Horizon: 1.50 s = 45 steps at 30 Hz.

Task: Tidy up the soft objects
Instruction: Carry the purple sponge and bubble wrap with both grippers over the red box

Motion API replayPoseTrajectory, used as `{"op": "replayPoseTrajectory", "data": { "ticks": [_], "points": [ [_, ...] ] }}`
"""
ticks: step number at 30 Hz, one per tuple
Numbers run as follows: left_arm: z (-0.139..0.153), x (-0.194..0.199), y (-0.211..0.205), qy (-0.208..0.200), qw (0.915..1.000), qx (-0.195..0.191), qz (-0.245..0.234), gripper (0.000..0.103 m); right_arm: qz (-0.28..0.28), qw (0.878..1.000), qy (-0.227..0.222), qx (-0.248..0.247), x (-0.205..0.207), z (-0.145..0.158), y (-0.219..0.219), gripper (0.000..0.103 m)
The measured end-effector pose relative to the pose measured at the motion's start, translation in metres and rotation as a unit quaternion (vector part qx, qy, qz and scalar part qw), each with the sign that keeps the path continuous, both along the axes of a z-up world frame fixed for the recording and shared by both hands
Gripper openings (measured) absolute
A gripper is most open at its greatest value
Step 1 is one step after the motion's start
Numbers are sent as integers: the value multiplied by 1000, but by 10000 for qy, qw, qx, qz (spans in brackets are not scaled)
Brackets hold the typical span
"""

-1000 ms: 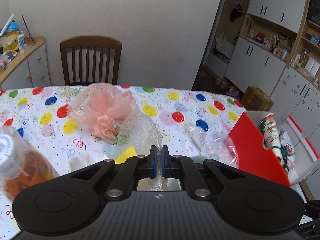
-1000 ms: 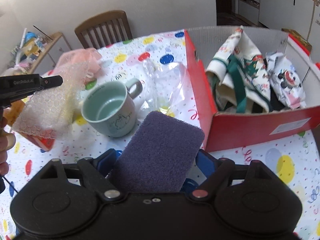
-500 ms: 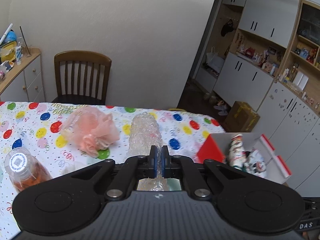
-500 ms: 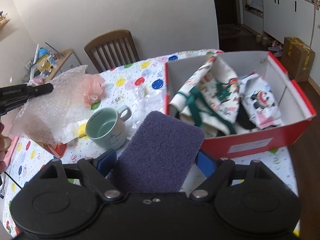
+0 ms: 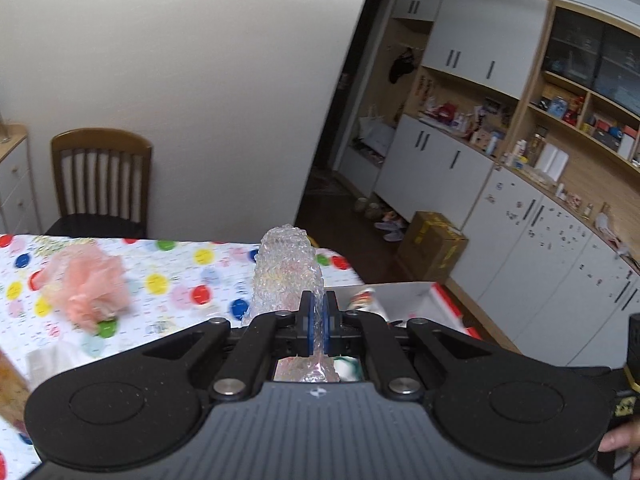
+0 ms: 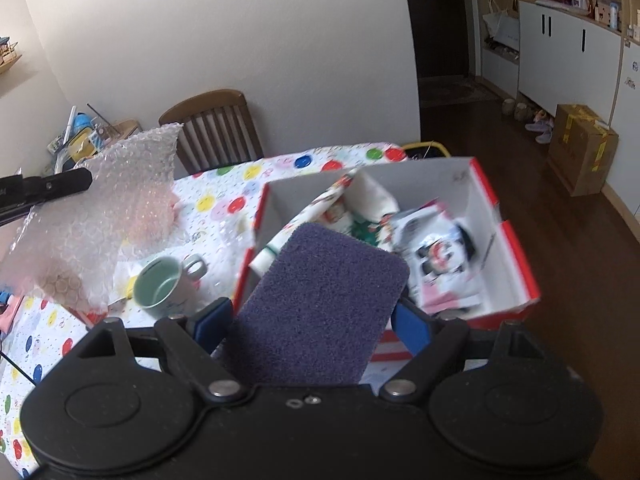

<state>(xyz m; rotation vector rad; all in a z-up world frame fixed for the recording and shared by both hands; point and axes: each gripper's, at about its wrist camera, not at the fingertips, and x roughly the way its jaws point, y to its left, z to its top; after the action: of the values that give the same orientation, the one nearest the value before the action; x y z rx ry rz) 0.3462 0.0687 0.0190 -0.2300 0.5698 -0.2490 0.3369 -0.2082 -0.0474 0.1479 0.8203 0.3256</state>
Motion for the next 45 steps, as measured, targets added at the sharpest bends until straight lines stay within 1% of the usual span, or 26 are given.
{"op": "replayPoseTrajectory", "data": {
  "ticks": [7,13,20,25,28,35,39,45],
  "points": [
    [6,10,-58,-75,9996,-16,-281,4,10,9998,-145,-101,16,7,-35,85],
    [4,22,-104,-94,9986,50,-513,4,-35,9995,-233,-215,31,5,-57,85],
    [-5,40,-143,-28,9977,6,-679,4,-21,9991,-243,-345,55,-2,-74,85],
    [-19,55,-164,-3,9971,45,-762,4,100,9978,-206,-618,74,-13,-75,85],
    [-31,67,-172,130,9973,50,-721,4,200,9969,-147,-751,86,-21,-74,85],
    [-67,94,-183,547,9966,271,-553,4,411,9941,-18,-1007,107,-43,-67,85],
    [-83,104,-183,643,9960,363,-513,4,527,9936,24,-1003,113,-54,-61,85],
    [-105,114,-180,916,9941,378,-451,4,744,9894,67,-1243,119,-69,-52,85]
  ]
}}
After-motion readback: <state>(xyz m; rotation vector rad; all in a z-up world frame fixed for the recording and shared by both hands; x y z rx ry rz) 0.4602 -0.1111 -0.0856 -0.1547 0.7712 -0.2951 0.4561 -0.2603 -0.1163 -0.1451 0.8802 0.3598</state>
